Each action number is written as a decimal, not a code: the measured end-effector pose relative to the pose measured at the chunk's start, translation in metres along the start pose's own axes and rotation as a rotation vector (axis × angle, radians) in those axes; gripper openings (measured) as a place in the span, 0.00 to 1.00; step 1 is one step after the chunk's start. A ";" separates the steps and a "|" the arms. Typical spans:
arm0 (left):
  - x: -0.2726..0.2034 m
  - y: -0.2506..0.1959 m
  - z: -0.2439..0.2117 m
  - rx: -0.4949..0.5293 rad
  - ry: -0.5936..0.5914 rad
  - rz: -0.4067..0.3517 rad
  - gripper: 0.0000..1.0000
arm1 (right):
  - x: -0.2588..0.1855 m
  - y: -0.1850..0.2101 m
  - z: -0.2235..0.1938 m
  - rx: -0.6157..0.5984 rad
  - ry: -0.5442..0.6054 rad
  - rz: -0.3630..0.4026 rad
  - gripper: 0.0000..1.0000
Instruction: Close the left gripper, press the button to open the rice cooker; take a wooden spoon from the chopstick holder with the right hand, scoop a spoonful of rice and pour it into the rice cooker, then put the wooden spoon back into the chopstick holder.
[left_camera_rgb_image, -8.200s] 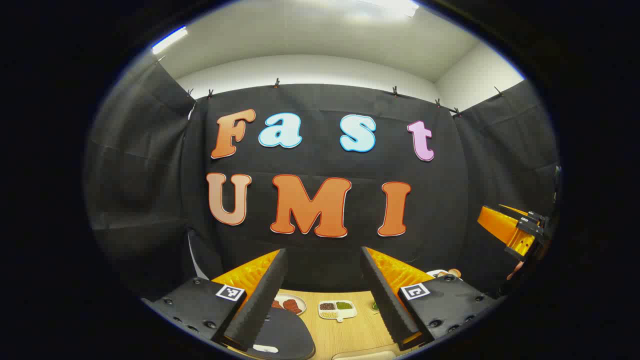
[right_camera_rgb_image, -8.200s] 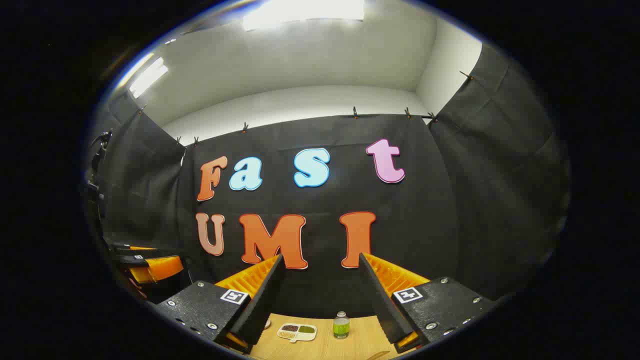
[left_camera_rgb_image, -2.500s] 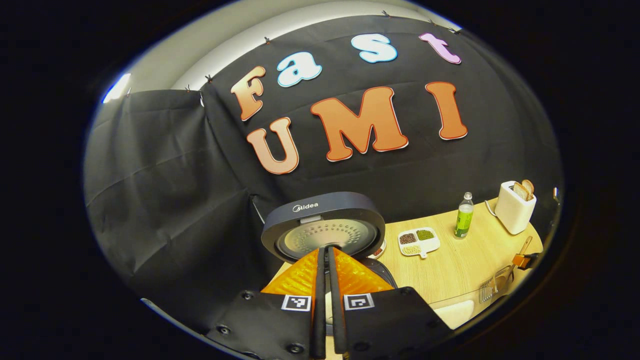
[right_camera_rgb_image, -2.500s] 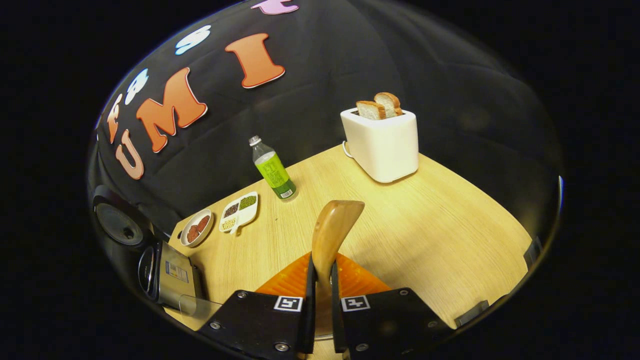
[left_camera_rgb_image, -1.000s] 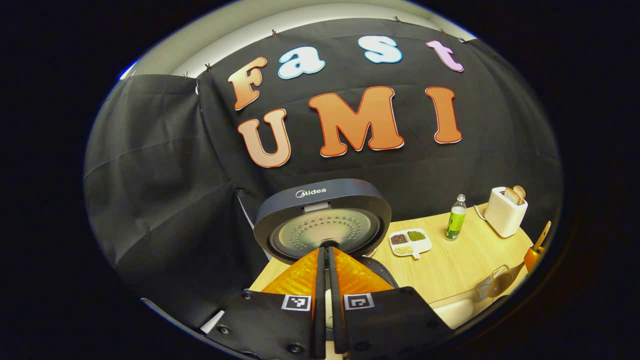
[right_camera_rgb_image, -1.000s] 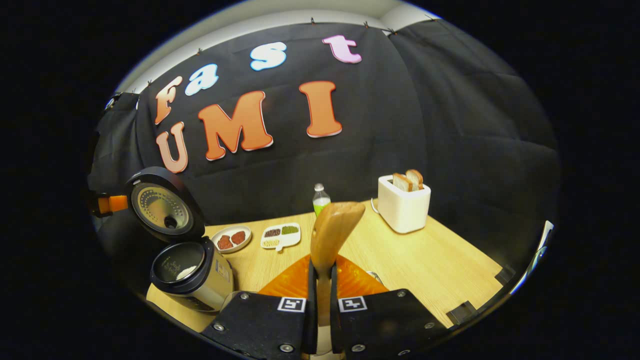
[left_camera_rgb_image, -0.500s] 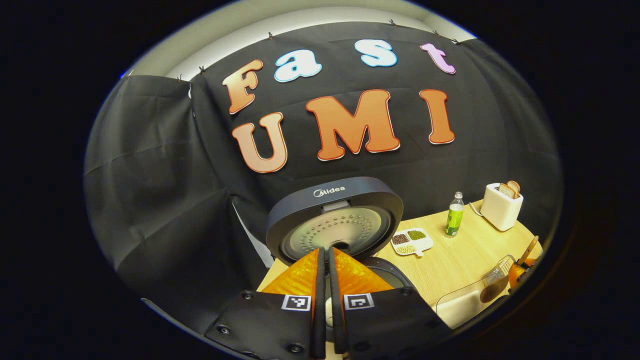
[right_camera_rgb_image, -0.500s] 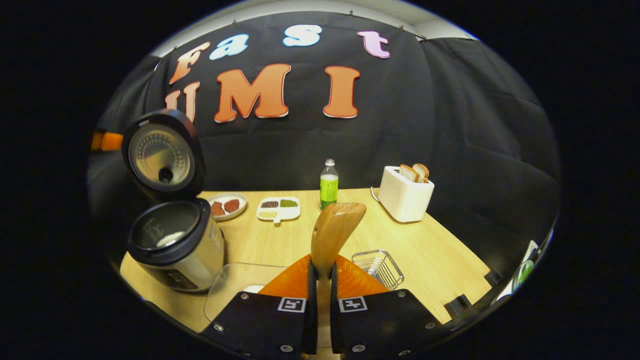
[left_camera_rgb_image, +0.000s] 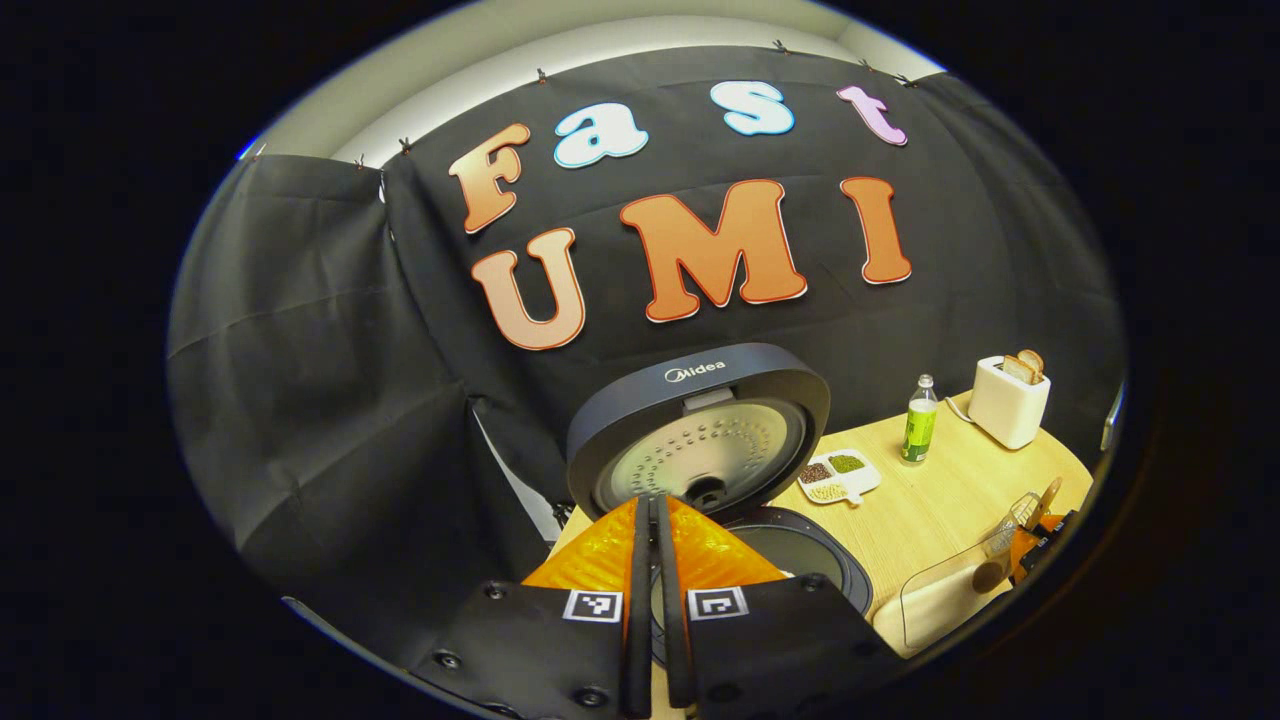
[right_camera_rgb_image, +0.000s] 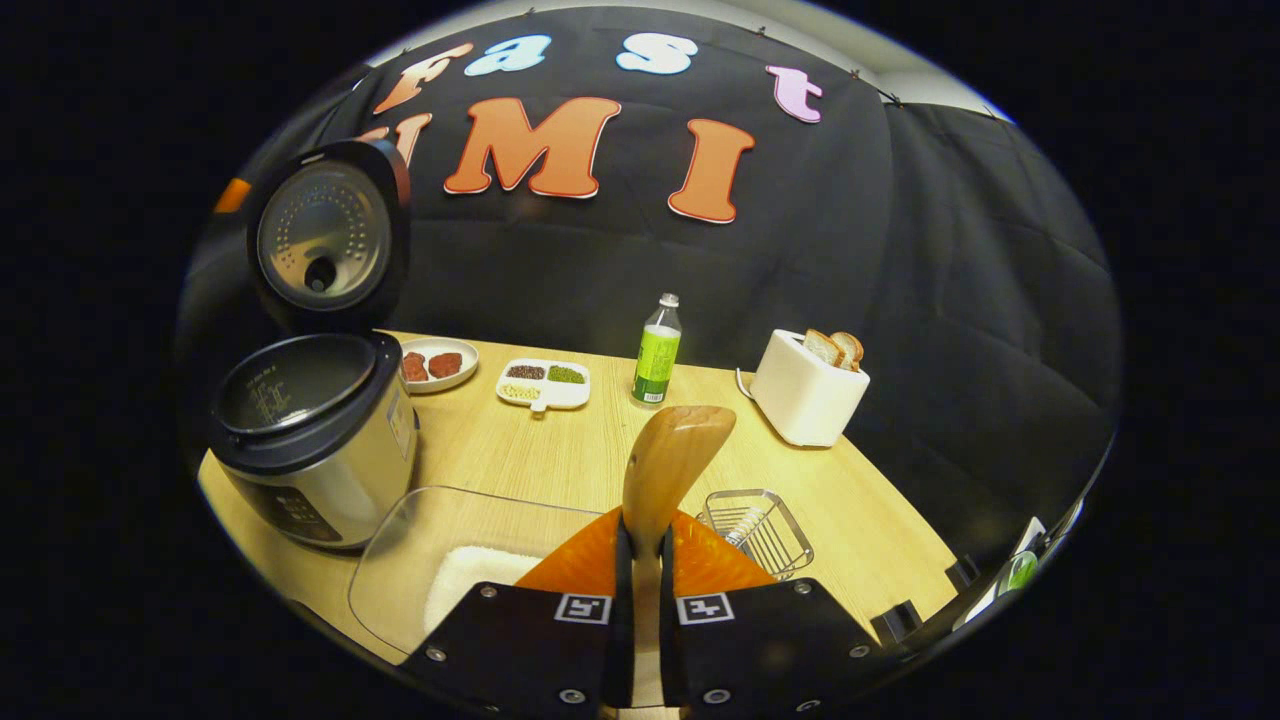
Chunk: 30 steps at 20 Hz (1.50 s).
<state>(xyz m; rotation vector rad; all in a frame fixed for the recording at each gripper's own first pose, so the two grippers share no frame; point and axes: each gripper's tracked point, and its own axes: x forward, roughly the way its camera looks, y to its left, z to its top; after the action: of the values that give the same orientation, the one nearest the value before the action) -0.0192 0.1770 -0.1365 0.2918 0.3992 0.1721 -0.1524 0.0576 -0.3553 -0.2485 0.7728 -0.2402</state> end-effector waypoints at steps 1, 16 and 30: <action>0.000 0.001 -0.001 0.002 0.004 0.004 0.10 | 0.000 0.002 -0.002 -0.017 0.003 -0.002 0.10; 0.006 0.016 -0.021 0.010 0.056 0.024 0.10 | -0.002 0.049 -0.016 0.062 -0.009 0.051 0.08; 0.009 0.024 -0.017 0.051 0.060 0.035 0.10 | 0.002 0.092 -0.026 0.637 0.269 0.288 0.08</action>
<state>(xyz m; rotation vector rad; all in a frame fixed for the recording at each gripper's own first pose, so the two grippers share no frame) -0.0206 0.2064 -0.1475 0.3449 0.4588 0.2052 -0.1586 0.1399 -0.4031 0.5043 0.9454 -0.2373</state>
